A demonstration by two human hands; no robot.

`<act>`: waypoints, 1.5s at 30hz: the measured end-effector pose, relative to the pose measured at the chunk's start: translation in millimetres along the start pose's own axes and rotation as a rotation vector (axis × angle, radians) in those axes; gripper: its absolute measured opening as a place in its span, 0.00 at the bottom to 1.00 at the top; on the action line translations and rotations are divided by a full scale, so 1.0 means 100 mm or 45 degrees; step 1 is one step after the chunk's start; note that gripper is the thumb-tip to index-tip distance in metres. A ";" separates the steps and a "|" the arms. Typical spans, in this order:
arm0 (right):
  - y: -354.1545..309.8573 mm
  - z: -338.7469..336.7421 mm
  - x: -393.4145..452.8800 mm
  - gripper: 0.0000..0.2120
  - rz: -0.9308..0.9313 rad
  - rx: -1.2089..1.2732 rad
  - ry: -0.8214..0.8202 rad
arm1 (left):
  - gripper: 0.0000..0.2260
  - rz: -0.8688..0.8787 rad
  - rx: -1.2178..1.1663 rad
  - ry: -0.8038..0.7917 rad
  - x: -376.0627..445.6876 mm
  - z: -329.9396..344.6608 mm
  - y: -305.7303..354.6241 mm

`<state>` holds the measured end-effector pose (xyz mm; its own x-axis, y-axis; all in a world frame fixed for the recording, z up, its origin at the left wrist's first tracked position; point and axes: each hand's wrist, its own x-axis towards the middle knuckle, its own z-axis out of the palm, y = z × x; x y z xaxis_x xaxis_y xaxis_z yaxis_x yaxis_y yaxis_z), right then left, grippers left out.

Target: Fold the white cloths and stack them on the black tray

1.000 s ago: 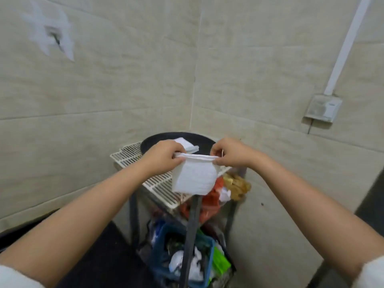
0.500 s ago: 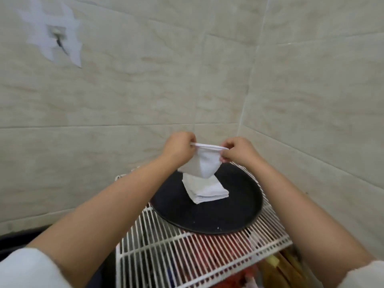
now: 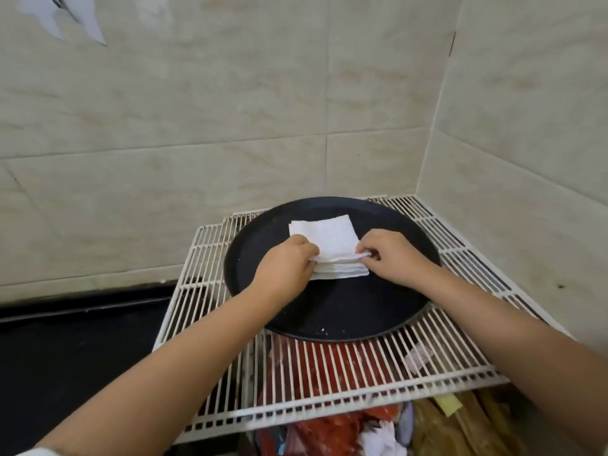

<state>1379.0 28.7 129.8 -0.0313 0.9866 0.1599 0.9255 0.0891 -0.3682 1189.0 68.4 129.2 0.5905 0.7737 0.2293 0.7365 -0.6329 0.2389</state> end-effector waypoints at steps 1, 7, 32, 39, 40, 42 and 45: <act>0.00 0.01 0.00 0.08 -0.021 -0.002 -0.014 | 0.13 -0.006 0.028 0.007 -0.02 0.00 0.01; -0.05 0.05 -0.04 0.09 -0.063 -0.124 -0.157 | 0.14 -0.067 0.182 -0.069 -0.04 0.04 -0.05; -4.97 1.61 -0.38 0.29 -0.787 -0.239 -0.288 | 0.27 -1.297 0.609 0.153 -4.42 -1.83 -2.37; -6.77 2.54 -1.04 0.29 -1.119 -0.148 -0.443 | 0.26 -1.747 0.611 0.140 -6.33 -2.24 -2.87; -7.05 2.68 -1.09 0.28 -1.166 -0.127 -0.459 | 0.26 -1.807 0.613 0.150 -6.57 -2.30 -2.95; -7.56 2.92 -1.19 0.28 -1.256 -0.100 -0.476 | 0.25 -1.907 0.606 0.150 -6.98 -2.41 -3.15; -8.27 3.27 -1.23 0.27 -1.361 -0.077 -0.503 | 0.25 -2.013 0.611 0.124 -7.51 -2.52 -3.58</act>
<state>494.2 -122.1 114.9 -0.9209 0.3849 0.0618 0.3702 0.9132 -0.1703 399.2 -292.8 109.1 -0.8019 0.5859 0.1168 0.5888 0.8082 -0.0118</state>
